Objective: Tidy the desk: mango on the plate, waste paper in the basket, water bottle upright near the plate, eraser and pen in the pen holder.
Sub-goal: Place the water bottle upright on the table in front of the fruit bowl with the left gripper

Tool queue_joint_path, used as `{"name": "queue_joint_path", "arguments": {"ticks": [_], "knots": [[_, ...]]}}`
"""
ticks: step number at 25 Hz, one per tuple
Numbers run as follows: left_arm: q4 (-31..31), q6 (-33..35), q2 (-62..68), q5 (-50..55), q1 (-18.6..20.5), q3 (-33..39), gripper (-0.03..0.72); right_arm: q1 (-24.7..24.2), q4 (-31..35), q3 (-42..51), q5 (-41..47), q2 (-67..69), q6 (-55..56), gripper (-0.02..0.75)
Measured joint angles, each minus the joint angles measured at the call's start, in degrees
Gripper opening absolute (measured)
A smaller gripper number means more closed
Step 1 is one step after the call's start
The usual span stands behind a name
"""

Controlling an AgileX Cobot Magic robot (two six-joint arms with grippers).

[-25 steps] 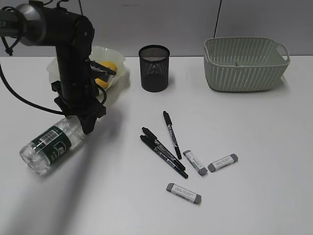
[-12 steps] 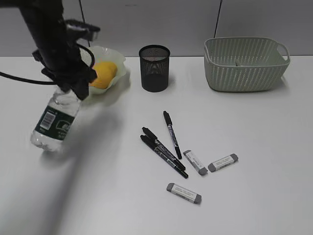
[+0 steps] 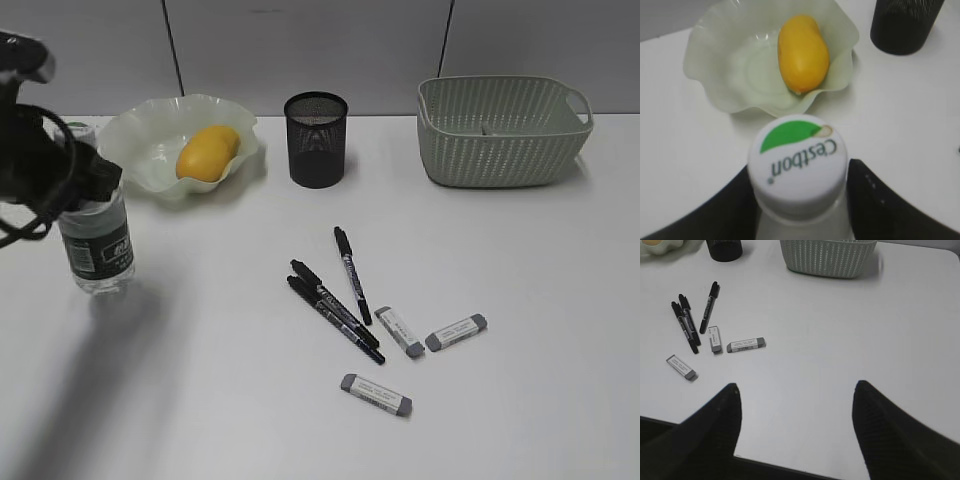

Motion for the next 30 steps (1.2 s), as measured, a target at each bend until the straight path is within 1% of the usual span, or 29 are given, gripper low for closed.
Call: {"name": "queue_joint_path", "arguments": {"ticks": [1,3,4,7,9,14,25,27,30], "knots": [[-0.4,0.0,-0.7,-4.6,0.0,3.2,0.376,0.0,0.0,0.0,0.0,0.0,0.0,0.546],[-0.9,0.0,-0.7,-13.7,0.0,7.6,0.376,0.0,0.0,0.0,0.0,0.0,0.0,0.546],[-1.2,0.0,-0.6,-16.5,0.0,9.0,0.376,0.0,0.0,0.0,0.0,0.0,0.0,0.546],[-1.5,-0.1,0.8,-21.8,0.0,10.1,0.376,0.0,-0.2,0.0,0.0,0.0,0.0,0.545],[-2.2,-0.1,2.0,-23.2,0.0,10.2,0.376,0.0,-0.1,0.0,0.0,0.0,0.0,0.545],[-6.1,-1.2,5.2,-24.6,0.0,10.3,0.375,0.0,-0.1,0.0,0.0,0.0,0.0,0.545],[-7.1,-1.8,5.6,-25.5,0.0,10.3,0.379,0.0,-0.2,0.0,0.0,0.0,0.0,0.543],[-7.2,-1.8,5.6,-25.6,0.0,10.3,0.416,0.0,-0.2,0.0,0.0,0.0,0.0,0.543],[-7.3,-1.8,5.6,-26.1,0.0,10.3,0.504,0.0,-0.2,0.0,0.0,0.0,0.0,0.543]]}}
